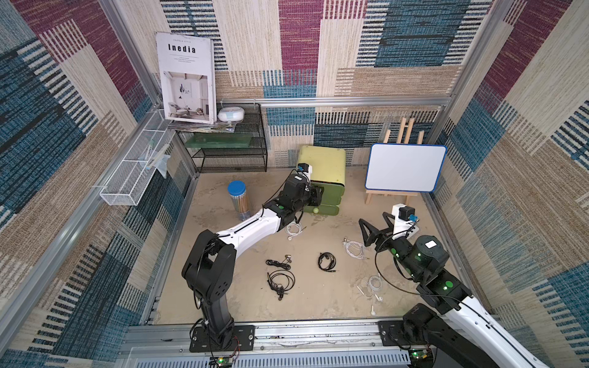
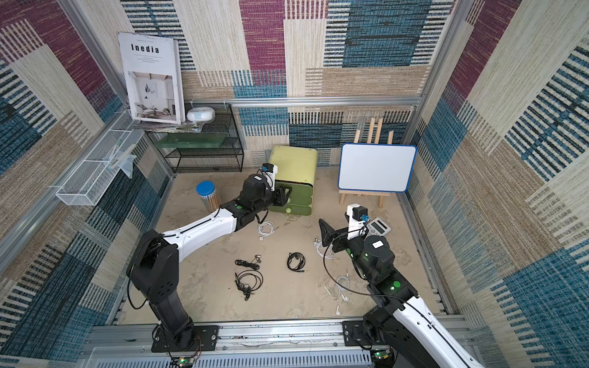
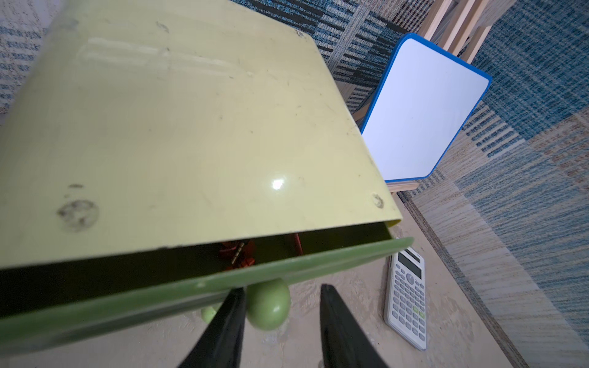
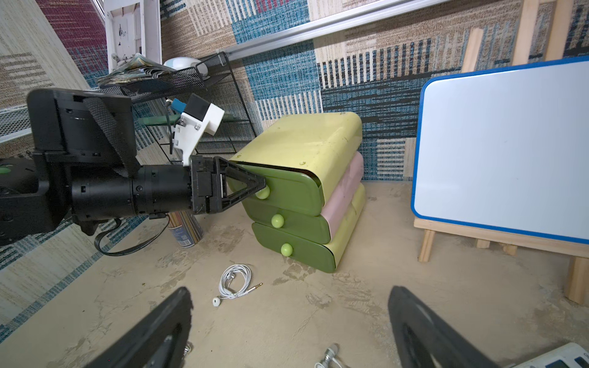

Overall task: Place the wired earphones into the drawer by color
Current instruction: Close the drawer in the storage box.

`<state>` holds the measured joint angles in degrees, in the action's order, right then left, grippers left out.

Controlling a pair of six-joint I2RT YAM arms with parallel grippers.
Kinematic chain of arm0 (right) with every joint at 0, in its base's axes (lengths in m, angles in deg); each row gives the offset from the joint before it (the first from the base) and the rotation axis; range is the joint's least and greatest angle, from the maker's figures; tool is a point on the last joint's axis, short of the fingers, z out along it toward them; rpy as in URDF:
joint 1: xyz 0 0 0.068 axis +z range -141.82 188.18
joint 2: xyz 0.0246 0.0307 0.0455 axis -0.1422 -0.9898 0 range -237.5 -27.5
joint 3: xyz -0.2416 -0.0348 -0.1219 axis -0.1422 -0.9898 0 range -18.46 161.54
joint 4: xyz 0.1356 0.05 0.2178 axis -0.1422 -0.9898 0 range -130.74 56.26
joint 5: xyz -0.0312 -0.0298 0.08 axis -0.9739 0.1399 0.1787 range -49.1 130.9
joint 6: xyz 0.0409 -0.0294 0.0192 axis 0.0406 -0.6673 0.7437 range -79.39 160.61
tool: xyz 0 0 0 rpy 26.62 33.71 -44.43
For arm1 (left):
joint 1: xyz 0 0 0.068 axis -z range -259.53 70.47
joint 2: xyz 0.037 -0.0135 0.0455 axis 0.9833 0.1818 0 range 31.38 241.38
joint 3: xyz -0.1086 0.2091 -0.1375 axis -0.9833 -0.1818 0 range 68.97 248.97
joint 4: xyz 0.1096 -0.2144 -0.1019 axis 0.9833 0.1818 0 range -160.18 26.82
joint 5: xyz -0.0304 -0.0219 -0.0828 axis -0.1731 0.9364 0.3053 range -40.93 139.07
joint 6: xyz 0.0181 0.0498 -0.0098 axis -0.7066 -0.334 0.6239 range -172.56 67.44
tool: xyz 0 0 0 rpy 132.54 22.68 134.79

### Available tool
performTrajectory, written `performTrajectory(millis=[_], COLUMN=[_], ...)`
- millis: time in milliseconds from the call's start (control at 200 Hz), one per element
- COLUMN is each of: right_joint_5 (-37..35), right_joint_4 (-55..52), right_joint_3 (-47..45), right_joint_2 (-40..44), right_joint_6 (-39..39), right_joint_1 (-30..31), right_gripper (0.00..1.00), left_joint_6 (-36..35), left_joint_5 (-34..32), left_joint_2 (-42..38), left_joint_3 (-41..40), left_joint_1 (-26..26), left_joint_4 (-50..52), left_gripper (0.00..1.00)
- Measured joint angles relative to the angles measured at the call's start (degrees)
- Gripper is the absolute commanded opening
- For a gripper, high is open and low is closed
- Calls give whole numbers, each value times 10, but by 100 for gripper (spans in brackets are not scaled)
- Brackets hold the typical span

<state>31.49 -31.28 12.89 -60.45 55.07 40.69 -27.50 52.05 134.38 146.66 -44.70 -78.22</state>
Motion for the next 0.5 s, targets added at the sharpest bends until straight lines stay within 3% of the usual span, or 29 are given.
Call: performTrajectory(millis=[336, 501], right_joint_5=[-4, -4], right_joint_4=[0, 0], right_joint_3=[0, 0], right_joint_2=[0, 0], right_joint_6=[0, 0], right_joint_1=[0, 0], right_gripper=[99, 99], left_joint_6=[-7, -11], left_joint_5=[0, 2], left_joint_2=[21, 19], left_joint_3=[15, 15], left_joint_1=[-1, -1], left_joint_4=[-19, -22], left_gripper=[43, 48])
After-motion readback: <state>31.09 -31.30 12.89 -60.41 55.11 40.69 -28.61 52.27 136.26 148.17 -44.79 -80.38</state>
